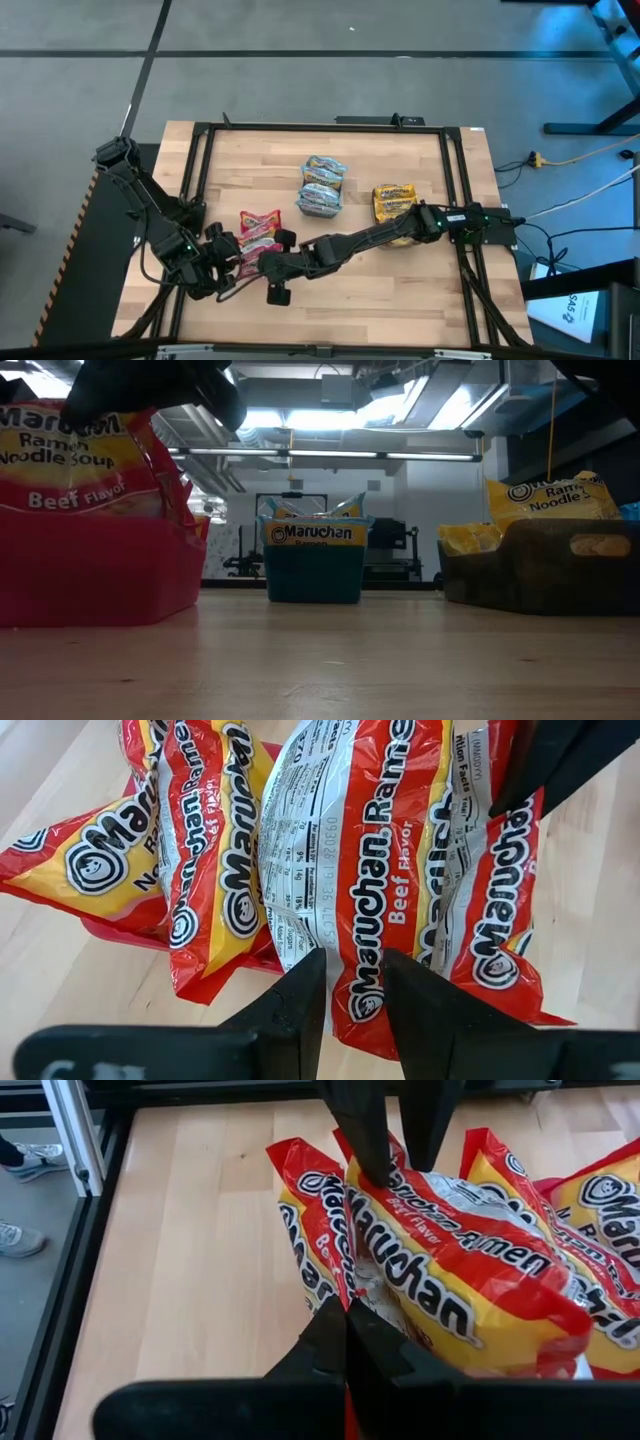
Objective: Sort Maruchan noodles
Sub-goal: Adjust the red noodle packs in the red bin
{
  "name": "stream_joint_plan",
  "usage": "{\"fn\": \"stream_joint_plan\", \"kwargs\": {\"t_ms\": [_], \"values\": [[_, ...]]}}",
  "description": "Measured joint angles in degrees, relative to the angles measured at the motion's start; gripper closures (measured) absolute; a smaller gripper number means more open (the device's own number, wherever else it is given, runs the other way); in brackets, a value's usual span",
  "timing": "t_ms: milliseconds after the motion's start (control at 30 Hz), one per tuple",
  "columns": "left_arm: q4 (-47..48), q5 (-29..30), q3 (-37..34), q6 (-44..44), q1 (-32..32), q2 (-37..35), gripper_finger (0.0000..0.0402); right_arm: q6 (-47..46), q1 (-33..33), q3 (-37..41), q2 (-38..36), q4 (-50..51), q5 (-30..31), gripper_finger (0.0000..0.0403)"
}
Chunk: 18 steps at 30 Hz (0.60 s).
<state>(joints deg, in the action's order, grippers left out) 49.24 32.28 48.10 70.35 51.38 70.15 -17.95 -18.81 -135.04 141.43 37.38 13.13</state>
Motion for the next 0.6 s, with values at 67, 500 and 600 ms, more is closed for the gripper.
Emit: {"fn": "stream_joint_plan", "kwargs": {"t_ms": [67, 500, 600], "values": [[0.0, -0.01, 0.0, -0.01, 0.0, 0.0, 0.0306, -0.01, 0.0, 0.0, 0.0, -0.08, -0.02, 0.0403], [0.0, -0.01, 0.0, -0.02, 0.0, 0.0, 0.0306, -0.14, 0.04, 0.04, -0.2, 0.18, -0.17, 0.0403], [0.0, -0.01, 0.0, -0.02, 0.0, 0.0, 0.0306, 0.1, 0.04, 0.06, -0.3, -0.03, -0.26, 0.0402]]}}
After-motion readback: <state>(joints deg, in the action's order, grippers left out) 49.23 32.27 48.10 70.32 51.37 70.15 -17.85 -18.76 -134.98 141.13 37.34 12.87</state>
